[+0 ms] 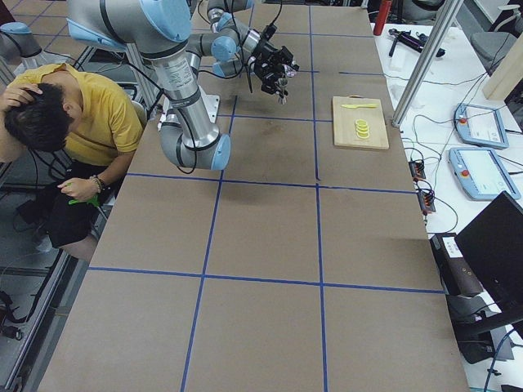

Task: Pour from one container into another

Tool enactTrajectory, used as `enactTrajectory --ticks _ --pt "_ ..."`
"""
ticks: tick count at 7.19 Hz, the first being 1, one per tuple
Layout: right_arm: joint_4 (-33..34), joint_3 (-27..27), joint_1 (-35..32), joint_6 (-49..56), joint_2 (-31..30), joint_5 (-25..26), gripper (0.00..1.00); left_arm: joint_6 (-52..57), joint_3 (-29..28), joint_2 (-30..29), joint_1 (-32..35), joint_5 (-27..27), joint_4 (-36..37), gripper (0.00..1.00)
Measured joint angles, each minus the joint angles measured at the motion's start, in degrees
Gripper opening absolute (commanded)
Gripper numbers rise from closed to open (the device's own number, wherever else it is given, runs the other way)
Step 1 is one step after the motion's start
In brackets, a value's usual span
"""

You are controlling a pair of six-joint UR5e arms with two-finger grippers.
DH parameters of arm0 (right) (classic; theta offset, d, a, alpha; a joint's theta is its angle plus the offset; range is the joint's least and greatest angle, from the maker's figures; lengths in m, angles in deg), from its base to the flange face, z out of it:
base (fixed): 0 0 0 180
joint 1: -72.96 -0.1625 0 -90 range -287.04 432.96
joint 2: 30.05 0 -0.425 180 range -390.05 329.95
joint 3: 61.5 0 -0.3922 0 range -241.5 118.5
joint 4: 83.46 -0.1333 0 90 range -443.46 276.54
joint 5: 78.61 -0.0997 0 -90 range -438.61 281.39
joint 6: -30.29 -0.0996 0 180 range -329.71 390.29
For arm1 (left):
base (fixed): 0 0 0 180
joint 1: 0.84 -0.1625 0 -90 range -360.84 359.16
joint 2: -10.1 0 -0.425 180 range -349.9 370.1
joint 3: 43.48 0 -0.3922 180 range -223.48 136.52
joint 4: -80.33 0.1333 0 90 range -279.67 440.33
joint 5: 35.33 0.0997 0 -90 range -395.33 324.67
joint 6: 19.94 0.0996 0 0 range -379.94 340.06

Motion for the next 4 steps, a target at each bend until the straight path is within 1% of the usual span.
enactTrajectory --ticks 4 --pt "-0.01 0.05 0.00 4.09 0.18 0.40 0.00 0.00 0.00 -0.02 -0.04 0.00 0.00 0.00"
